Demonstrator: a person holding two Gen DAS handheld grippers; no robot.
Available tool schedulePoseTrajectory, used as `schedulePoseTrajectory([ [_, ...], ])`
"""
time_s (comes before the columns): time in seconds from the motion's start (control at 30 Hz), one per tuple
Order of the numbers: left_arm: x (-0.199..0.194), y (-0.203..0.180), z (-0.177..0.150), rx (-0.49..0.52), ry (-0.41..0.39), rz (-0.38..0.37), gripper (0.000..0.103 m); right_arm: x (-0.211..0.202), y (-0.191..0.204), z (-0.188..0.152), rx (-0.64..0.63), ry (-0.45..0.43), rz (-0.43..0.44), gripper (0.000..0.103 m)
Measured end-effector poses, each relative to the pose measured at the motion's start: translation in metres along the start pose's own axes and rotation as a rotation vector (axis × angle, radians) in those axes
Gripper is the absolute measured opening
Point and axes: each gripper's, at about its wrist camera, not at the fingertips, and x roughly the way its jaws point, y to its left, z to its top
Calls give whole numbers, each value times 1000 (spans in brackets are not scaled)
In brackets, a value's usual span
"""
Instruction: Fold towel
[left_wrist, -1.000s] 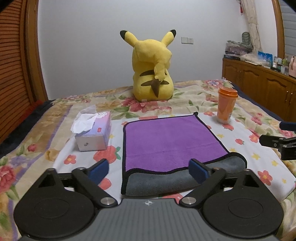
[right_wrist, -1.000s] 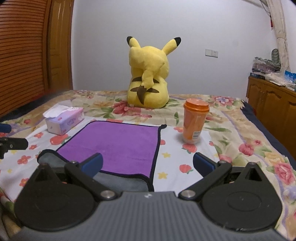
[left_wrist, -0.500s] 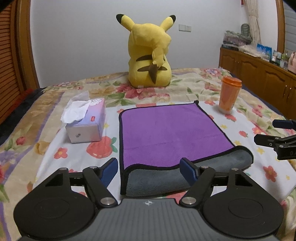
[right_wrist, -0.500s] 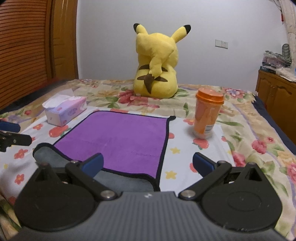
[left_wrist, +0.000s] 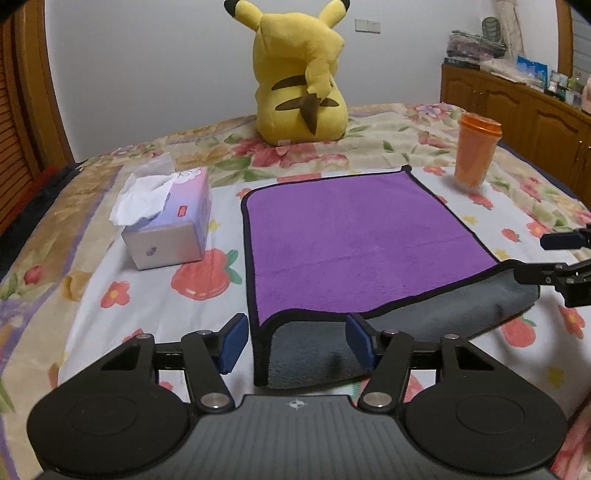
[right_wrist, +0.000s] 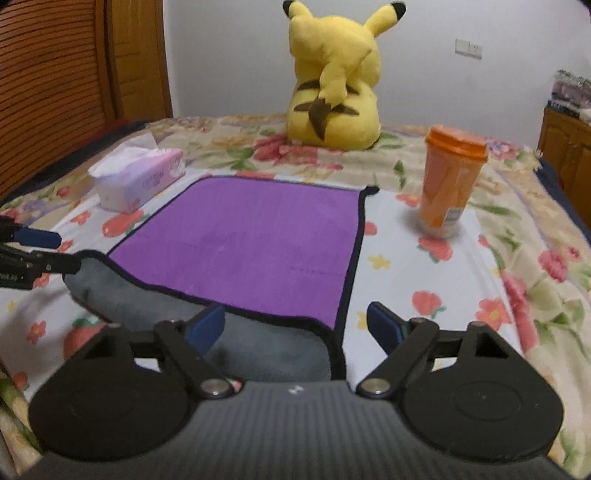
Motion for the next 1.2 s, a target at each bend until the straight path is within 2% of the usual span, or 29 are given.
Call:
schedulePoseTrajectory([
  [0.17, 11, 9, 1, -28, 4, 33, 64, 8, -2, -2, 4, 33, 16, 79],
  [0.37, 21, 19, 0, -56, 30, -2, 64, 18, -8, -1, 24, 63, 30, 77],
  [0.5, 27, 22, -2, -73, 61, -30, 56, 25, -10, -4, 33, 93, 39, 73],
  [0.57, 30, 22, -5, -77, 78, -39, 49, 27, -11, -5, 38, 107, 48, 72],
  [0.77, 34, 22, -8, -90, 112, -58, 38, 32, -14, -6, 68, 151, 90, 65],
  [0.97, 36, 20, -11, -75, 138, -58, 35, 36, -19, -6, 82, 200, 96, 53],
  [1.1, 37, 19, -12, -70, 147, -58, 34, 34, -21, -6, 84, 200, 79, 37],
  [1.17, 36, 19, -12, -68, 145, -60, 29, 33, -22, -5, 84, 198, 72, 28],
  [1.2, 36, 19, -11, -66, 144, -61, 27, 33, -22, -5, 81, 198, 68, 27],
])
